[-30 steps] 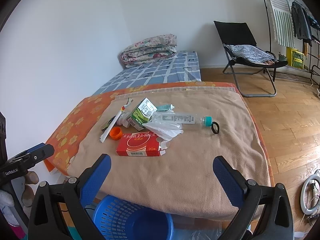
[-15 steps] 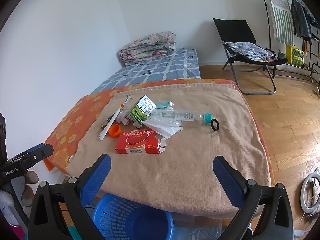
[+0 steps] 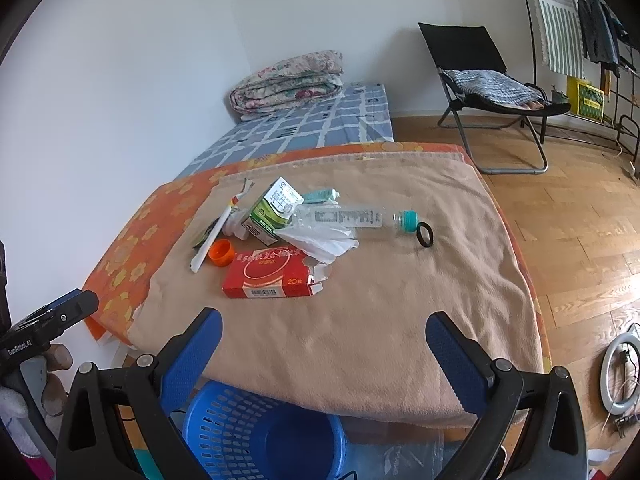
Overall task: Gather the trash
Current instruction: 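Move both tools over the towel toward the trash items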
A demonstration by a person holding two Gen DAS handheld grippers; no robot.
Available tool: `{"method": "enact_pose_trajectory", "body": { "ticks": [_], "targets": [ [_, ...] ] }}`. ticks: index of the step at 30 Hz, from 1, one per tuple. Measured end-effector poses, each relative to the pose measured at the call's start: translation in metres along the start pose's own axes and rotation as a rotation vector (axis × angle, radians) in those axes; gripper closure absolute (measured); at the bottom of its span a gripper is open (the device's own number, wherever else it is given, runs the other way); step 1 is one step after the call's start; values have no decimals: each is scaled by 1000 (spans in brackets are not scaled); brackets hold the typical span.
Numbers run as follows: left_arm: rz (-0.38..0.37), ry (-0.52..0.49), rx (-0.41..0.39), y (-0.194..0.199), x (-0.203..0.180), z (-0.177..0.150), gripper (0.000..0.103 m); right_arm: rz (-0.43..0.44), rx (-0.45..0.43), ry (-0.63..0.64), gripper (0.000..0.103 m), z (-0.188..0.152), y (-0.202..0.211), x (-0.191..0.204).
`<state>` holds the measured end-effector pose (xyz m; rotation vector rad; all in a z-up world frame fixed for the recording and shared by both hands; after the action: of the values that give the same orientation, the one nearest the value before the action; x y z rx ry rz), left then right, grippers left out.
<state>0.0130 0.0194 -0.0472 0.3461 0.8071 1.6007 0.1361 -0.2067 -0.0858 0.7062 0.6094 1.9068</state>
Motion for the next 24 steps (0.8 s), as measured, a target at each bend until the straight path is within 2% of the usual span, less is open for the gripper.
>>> {"method": "enact_pose_trajectory", "body": {
  "ticks": [9,16,24],
  "targets": [
    [37,19,77,-8,13,1,0,-31,15,12,0,-5,-4,-4],
    [97,27,98,-18,37,3,0,-12,88,12,0,-22,-24,-13],
    [56,36,146,-40,51,11,0,-51,-4,30,0,-20,-21,-24]
  ]
}}
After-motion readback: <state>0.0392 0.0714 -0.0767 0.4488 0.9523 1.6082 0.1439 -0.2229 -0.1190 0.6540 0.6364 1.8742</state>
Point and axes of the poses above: each gripper's, at about its wrist camera, not at the fingertips, and y roughly against the way its jaws point, x to its left, z to its top, the point moved 4 cm from there along -y, roughly the way its jaws point, and after that the axes turned 2 degrees about y, right-handed, at the moved point
